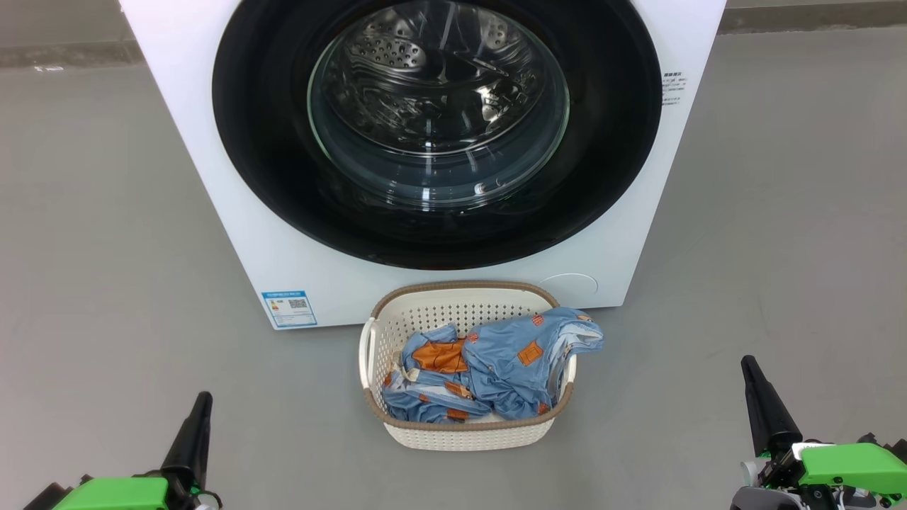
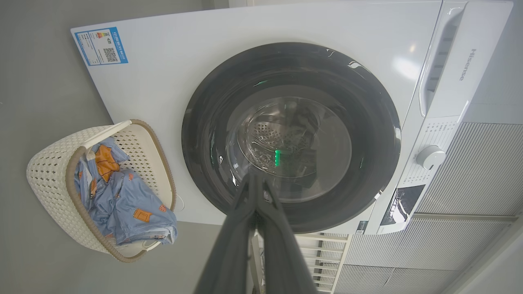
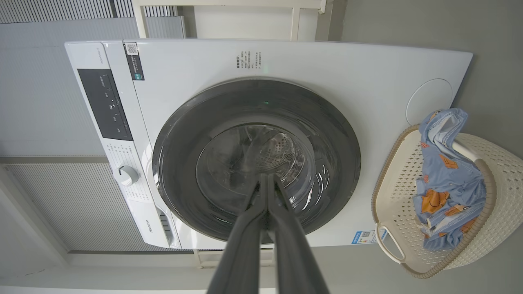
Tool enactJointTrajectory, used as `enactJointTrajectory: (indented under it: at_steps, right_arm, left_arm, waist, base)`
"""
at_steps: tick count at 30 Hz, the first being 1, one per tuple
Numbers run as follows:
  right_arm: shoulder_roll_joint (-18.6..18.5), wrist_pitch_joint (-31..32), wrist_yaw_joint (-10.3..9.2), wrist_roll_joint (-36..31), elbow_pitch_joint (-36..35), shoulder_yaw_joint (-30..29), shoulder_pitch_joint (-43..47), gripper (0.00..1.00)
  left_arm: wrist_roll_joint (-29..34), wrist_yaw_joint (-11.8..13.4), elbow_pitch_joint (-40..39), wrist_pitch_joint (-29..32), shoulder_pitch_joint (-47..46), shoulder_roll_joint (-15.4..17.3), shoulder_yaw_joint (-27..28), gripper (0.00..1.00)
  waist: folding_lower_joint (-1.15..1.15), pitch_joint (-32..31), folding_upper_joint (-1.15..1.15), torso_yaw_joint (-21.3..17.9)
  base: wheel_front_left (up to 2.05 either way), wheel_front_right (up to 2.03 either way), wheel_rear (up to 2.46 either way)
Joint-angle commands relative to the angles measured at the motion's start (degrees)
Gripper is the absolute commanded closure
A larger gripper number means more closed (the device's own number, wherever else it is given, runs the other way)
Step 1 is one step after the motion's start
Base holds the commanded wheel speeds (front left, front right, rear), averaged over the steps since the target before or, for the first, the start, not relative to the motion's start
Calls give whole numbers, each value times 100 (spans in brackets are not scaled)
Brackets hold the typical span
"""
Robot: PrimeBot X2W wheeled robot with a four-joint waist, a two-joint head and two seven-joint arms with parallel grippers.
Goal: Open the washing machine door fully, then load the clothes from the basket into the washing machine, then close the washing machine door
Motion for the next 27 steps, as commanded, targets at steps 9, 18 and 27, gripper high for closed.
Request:
enactJointTrajectory:
  at_steps: [9, 18, 27]
  right_arm:
    - [-21, 48, 9, -70, -141, 127, -148, 100]
    - [-21, 49, 9, -70, -141, 126, -148, 100]
    - [-20, 49, 9, -71, -141, 126, -148, 100]
  left_arm:
    - [87, -57, -104, 40, -162, 76, 200, 100]
    - [87, -57, -104, 40, -162, 76, 200, 100]
    - [87, -57, -104, 40, -162, 76, 200, 100]
  waist:
    - [0, 0, 0, 0]
    - [0, 0, 0, 0]
    - [0, 0, 0, 0]
  base:
    - [0, 0, 0]
    - [0, 0, 0]
    - [0, 0, 0]
